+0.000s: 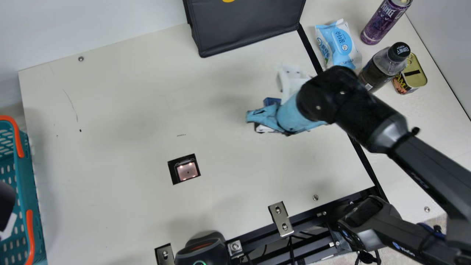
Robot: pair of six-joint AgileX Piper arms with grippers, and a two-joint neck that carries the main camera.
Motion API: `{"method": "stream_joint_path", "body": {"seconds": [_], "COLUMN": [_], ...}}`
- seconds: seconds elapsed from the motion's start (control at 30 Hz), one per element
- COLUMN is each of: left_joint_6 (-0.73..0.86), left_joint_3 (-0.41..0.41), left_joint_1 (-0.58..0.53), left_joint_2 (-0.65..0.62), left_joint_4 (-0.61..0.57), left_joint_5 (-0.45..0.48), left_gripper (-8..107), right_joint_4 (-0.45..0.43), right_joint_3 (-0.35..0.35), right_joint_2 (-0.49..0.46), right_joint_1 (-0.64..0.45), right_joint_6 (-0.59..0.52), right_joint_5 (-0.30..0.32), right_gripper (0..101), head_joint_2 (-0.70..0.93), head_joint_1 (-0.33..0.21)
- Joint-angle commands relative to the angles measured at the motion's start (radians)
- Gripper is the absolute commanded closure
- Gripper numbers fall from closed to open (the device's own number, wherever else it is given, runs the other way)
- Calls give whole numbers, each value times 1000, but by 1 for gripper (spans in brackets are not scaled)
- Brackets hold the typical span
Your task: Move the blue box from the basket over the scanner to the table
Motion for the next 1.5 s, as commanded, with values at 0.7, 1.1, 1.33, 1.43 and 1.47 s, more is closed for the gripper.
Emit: {"method": "stream_joint_path", "body": {"seconds": [0.7, 1.1, 1.33, 1.43, 1.47], "left_joint_6": [0, 0, 0, 0, 0], "left_joint_3": [0, 0, 0, 0, 0], "left_joint_1": [0, 0, 0, 0, 0], "left_joint_2": [0, 0, 0, 0, 0], "left_joint_4": [0, 0, 0, 0, 0], "left_joint_5": [0, 0, 0, 0, 0], "left_gripper": [9, 9, 9, 9, 9], "right_joint_4": [125, 126, 43, 4, -8], "right_joint_3": [69, 46, 53, 74, 82], "right_joint_2": [-184, -99, -58, -50, -47], "right_joint_1": [-812, -1168, -1245, -1243, -1239], "right_joint_6": [-517, -829, -917, -940, -947], "right_joint_5": [172, 186, 130, 82, 65], "right_gripper": [101, 101, 101, 101, 101], "head_joint_2": [-2, -2, -2, -2, -2], "head_joint_1": [-30, -30, -30, -30, -30]}}
